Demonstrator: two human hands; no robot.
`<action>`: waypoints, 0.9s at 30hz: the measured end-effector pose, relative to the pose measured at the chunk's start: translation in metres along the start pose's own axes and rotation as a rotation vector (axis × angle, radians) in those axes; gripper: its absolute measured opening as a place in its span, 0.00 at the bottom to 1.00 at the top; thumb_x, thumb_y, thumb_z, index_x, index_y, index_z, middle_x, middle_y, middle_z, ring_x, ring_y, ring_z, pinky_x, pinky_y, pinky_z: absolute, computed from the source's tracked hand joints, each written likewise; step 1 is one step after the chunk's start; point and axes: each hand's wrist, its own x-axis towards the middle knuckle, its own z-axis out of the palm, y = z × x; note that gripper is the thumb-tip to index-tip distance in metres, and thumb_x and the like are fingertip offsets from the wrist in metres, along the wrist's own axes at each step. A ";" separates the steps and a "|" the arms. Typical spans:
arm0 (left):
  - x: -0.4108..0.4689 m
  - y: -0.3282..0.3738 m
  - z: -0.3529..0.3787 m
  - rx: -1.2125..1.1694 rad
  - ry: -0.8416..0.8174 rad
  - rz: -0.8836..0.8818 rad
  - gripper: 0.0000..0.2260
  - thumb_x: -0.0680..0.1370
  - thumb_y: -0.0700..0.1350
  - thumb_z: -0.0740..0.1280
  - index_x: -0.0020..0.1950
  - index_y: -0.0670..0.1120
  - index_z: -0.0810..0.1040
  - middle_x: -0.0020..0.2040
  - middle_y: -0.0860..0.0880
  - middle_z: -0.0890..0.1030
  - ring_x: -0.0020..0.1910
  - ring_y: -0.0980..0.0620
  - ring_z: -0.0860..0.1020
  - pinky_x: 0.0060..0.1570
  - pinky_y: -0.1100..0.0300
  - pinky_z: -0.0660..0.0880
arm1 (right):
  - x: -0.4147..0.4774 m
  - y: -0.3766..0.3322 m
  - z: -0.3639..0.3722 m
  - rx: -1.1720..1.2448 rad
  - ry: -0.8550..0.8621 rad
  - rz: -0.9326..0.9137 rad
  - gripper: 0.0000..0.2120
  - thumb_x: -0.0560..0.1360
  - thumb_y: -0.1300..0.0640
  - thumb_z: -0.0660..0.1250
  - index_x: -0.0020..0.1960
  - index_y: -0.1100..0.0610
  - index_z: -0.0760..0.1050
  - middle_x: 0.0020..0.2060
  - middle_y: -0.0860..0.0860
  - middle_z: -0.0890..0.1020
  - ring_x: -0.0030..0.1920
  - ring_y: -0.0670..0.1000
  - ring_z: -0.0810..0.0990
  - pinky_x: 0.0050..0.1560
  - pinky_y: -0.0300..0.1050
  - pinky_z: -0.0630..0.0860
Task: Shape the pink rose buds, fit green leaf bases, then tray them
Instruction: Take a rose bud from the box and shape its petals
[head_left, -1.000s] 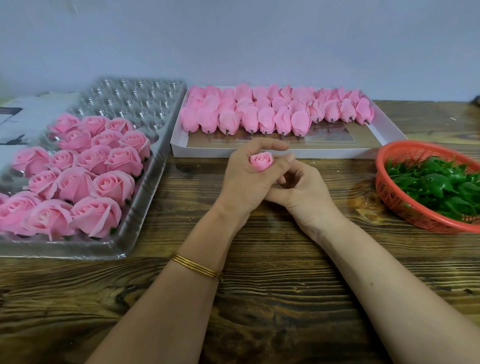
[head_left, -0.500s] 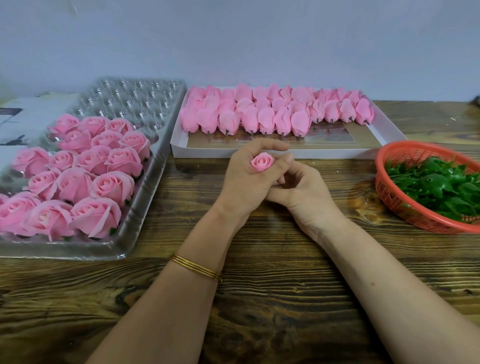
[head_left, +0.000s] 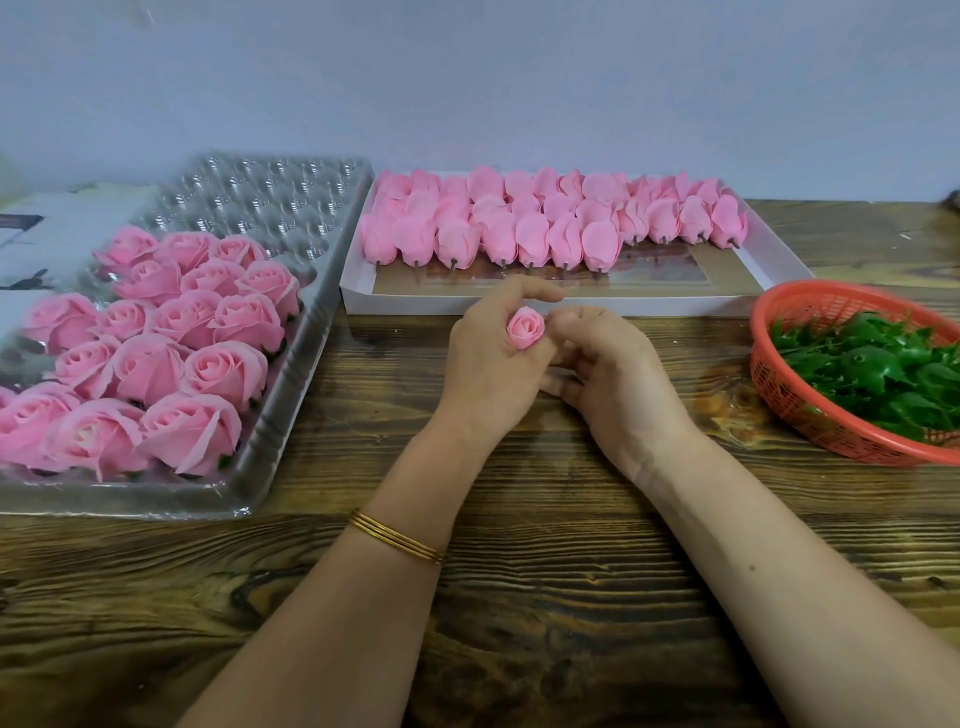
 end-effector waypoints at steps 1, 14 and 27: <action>-0.001 0.000 0.000 0.034 -0.001 0.016 0.10 0.75 0.37 0.70 0.49 0.52 0.79 0.36 0.52 0.80 0.35 0.62 0.79 0.34 0.71 0.72 | 0.000 0.001 0.000 -0.022 0.010 -0.006 0.15 0.70 0.56 0.70 0.55 0.60 0.74 0.40 0.54 0.80 0.41 0.48 0.80 0.46 0.45 0.76; -0.003 -0.003 0.002 0.155 -0.009 0.070 0.11 0.75 0.41 0.73 0.56 0.50 0.79 0.37 0.57 0.80 0.42 0.58 0.81 0.43 0.63 0.78 | -0.005 -0.001 0.005 -0.008 0.005 0.000 0.04 0.74 0.61 0.71 0.48 0.60 0.78 0.42 0.55 0.85 0.43 0.49 0.85 0.38 0.40 0.79; -0.005 -0.001 0.004 0.071 -0.029 0.032 0.07 0.76 0.41 0.72 0.51 0.52 0.80 0.35 0.58 0.81 0.40 0.56 0.82 0.43 0.56 0.81 | -0.004 -0.001 0.005 -0.022 -0.022 0.017 0.04 0.74 0.62 0.70 0.47 0.62 0.79 0.41 0.55 0.84 0.42 0.49 0.83 0.38 0.40 0.78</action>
